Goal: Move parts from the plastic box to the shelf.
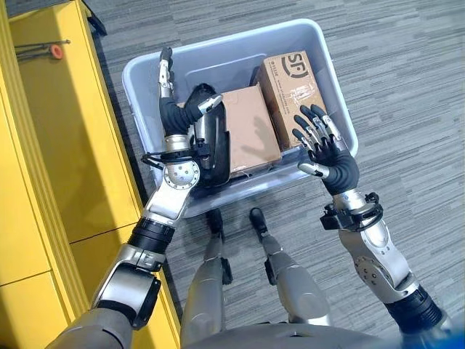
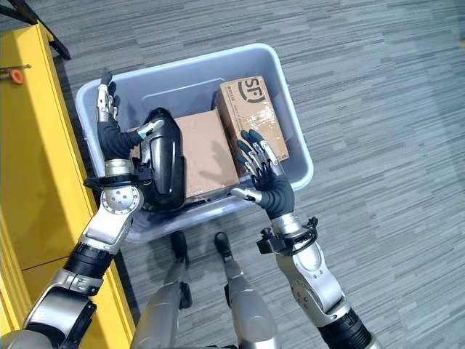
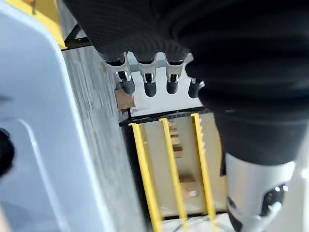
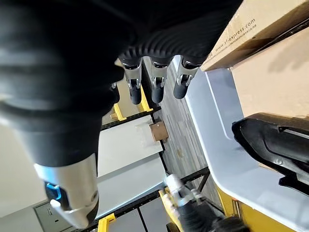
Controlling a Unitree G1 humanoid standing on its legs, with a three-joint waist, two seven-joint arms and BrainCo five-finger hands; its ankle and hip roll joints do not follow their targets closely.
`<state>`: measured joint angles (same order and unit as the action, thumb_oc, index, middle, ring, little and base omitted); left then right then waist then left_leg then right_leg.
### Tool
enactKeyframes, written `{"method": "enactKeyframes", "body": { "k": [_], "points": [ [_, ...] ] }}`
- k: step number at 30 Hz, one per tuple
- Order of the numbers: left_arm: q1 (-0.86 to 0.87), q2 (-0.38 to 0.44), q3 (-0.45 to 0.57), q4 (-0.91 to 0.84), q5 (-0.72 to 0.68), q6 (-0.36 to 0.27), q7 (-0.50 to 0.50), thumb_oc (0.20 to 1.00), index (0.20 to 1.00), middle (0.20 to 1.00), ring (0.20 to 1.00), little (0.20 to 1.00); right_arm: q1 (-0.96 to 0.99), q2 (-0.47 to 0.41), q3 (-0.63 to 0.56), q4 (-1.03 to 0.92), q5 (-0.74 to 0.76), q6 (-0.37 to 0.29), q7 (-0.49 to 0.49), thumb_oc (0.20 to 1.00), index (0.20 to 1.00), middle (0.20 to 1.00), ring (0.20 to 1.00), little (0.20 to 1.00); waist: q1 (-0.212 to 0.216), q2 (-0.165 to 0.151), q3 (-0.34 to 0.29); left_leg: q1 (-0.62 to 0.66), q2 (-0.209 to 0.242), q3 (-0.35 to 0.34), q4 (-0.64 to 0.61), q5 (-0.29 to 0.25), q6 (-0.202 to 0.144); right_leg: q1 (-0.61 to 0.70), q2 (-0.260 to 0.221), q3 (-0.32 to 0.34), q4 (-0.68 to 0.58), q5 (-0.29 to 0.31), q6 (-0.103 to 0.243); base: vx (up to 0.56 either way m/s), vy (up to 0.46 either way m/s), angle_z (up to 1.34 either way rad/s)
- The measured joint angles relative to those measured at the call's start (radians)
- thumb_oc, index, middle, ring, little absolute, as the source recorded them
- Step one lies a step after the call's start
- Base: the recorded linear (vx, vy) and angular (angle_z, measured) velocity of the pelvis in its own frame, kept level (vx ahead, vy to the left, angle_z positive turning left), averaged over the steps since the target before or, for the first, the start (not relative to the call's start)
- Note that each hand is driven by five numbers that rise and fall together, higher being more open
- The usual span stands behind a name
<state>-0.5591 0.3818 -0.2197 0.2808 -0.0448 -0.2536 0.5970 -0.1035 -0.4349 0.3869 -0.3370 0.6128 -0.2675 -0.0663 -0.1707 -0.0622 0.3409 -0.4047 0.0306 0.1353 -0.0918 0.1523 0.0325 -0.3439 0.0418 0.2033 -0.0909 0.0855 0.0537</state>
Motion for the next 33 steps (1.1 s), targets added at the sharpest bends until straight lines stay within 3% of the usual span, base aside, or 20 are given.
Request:
{"method": "enactKeyframes", "body": {
  "k": [7,18,33],
  "points": [
    [-0.044,0.046,-0.002,0.208,0.02,0.037,0.002,1.0,1.0,1.0,1.0,1.0,0.033,-0.009,0.006,0.0,0.001,-0.001,0.021,1.0,1.0,1.0,1.0,1.0,-0.015,-0.007,0.004,-0.016,0.0,0.004,0.0,0.0,0.0,-0.017,0.0,0.002,0.0,0.001,-0.001,0.0,0.0,0.0],
    [-0.061,0.07,0.067,0.265,-0.026,0.047,0.055,1.0,1.0,1.0,1.0,1.0,0.033,-0.019,0.019,0.0,0.005,-0.001,0.027,1.0,1.0,1.0,1.0,1.0,-0.029,-0.039,0.018,-0.017,0.002,0.003,0.0,0.0,0.0,-0.017,0.002,0.001,0.0,0.001,-0.001,0.0,0.0,0.0],
    [-0.085,-0.002,0.002,0.526,-0.107,0.053,0.002,1.0,1.0,1.0,1.0,1.0,0.025,-0.019,0.059,0.0,0.032,-0.001,0.026,1.0,1.0,1.0,1.0,1.0,-0.028,-0.041,0.041,-0.028,0.002,0.002,0.0,0.001,-0.002,-0.029,0.002,0.0,0.0,0.001,-0.001,0.0,0.0,0.0]
  ]
}}
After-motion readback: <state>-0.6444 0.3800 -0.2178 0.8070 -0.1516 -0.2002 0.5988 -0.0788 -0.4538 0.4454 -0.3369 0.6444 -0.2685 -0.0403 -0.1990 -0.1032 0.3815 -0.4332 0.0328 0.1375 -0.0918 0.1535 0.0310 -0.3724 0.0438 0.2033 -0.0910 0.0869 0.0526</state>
